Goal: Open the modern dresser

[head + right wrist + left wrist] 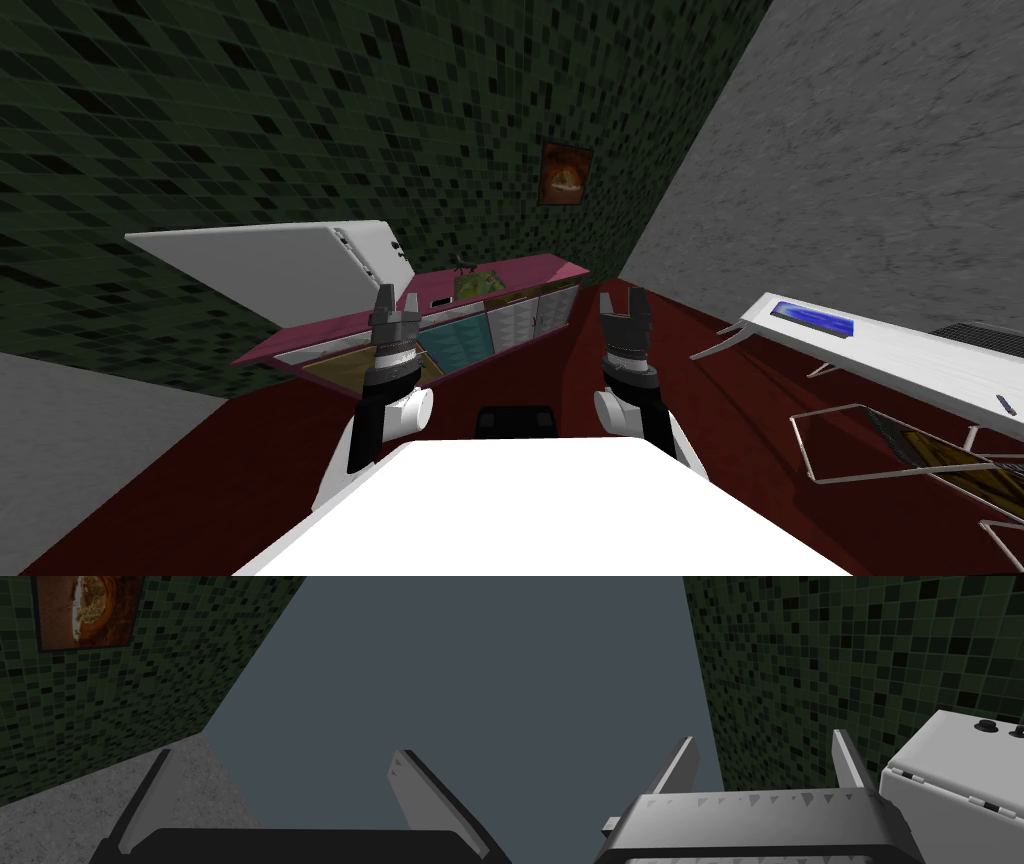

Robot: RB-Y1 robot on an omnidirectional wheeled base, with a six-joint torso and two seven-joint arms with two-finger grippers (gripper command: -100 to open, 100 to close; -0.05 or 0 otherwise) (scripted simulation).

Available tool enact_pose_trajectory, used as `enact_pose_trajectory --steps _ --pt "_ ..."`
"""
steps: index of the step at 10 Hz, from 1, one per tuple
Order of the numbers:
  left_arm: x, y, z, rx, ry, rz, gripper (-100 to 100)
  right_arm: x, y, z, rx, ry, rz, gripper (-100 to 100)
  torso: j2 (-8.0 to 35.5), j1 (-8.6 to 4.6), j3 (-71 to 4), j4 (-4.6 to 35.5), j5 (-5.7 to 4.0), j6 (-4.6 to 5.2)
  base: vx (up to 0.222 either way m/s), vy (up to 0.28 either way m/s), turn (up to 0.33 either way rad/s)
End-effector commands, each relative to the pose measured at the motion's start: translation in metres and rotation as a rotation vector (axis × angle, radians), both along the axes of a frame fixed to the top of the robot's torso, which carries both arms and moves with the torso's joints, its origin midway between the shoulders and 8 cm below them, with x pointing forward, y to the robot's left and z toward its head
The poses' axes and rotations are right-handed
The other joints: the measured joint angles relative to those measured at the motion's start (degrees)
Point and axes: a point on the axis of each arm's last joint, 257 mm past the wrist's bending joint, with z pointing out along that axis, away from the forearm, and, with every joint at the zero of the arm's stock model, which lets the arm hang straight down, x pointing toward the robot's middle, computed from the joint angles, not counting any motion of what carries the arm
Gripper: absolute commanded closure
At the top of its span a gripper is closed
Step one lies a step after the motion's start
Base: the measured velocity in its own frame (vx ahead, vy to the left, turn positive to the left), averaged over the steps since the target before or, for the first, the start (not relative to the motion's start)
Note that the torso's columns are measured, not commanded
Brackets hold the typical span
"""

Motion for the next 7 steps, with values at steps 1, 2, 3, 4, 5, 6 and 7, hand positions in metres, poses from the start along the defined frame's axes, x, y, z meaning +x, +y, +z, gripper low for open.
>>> enact_pose_trajectory --steps 1,2,3,4,5,6,7 --pt "0.0000 0.0000 0.0000 0.000 0.000 0.000 0 0.0000 0.0000 0.0000 0.000 0.000 0.000 0 2.3 0.00 -4.7 2.3 0.00 0.00 0.000 0.000 0.000" --pt "0.0000 0.0000 0.0000 0.000 0.000 0.000 0 0.0000 0.0000 0.0000 0.000 0.000 0.000 0 6.0 0.00 -12.0 6.0 0.00 0.00 0.000 0.000 0.000" --pt "0.0000 0.0000 0.0001 0.000 0.000 0.000 0 0.0000 0.0000 0.0001 0.000 0.000 0.000 0 10.0 0.00 -20.1 10.1 0.00 0.00 0.000 0.000 0.000" --pt "0.0000 0.0000 0.0001 0.000 0.000 0.000 0 0.0000 0.0000 0.0001 0.000 0.000 0.000 0 14.2 0.00 -28.5 14.2 0.00 0.00 0.000 0.000 0.000" --pt "-0.0001 0.0000 0.0001 0.000 0.000 0.000 0 -0.0001 0.0000 0.0001 0.000 0.000 0.000 0 18.5 0.00 -36.9 18.5 0.00 0.00 0.000 0.000 0.000" --pt "-0.0001 0.0000 0.0001 0.000 0.000 0.000 0 -0.0001 0.0000 0.0001 0.000 0.000 0.000 0 22.7 0.00 -45.4 22.7 0.00 0.00 0.000 0.000 0.000" --pt "-0.0001 0.0000 0.0001 0.000 0.000 0.000 0 -0.0001 0.0000 0.0001 0.000 0.000 0.000 0 26.9 0.00 -53.8 26.9 0.00 0.00 0.000 0.000 0.000"
